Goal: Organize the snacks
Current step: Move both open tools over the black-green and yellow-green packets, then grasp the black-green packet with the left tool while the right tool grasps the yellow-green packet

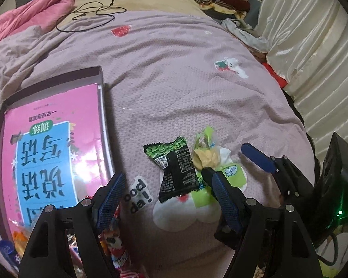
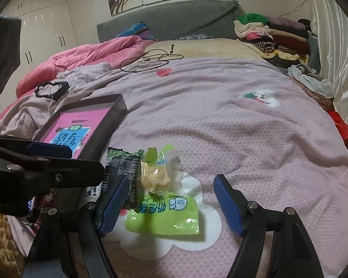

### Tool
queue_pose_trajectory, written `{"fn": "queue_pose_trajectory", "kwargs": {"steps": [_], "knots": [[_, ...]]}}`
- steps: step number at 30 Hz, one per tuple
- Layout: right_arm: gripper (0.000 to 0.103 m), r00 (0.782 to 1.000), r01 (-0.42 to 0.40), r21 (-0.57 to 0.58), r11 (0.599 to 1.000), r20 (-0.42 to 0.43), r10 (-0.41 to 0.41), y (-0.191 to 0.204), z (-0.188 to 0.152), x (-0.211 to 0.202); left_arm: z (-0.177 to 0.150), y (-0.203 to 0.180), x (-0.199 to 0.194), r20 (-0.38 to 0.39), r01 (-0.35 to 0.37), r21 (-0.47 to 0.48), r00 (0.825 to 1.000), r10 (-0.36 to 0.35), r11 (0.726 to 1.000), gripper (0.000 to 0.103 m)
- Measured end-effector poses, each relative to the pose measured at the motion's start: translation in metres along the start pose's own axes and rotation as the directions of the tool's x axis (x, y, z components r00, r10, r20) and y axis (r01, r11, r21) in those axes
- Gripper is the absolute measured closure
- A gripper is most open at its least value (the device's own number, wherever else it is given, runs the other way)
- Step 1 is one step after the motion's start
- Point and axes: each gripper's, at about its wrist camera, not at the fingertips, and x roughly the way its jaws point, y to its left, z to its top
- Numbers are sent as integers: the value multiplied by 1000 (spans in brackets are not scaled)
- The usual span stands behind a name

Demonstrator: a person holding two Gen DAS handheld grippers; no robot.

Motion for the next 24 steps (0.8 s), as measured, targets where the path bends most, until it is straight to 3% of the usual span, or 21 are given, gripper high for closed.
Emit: {"fn": "queue_pose_trajectory", "kwargs": {"steps": [3, 10, 18, 24], "knots": [[38, 1000, 0, -9, 1000, -8, 0, 1, 0, 9, 3, 1, 7, -14, 4, -1, 1000, -4, 1000, 26], [43, 1000, 16, -40, 999, -19, -17, 3, -3, 25, 8, -1, 20, -26, -11, 2, 1000, 12, 1000, 26], [64, 1000, 19, -14, 1000, -16, -20, -7, -1, 25, 14, -4, 36, -51, -13, -8, 999, 12, 1000, 26], [67, 998, 63, 20, 998, -21, -62, -23, 0, 21, 14, -8, 47, -72, -10, -1, 997, 10, 1000, 38]]}}
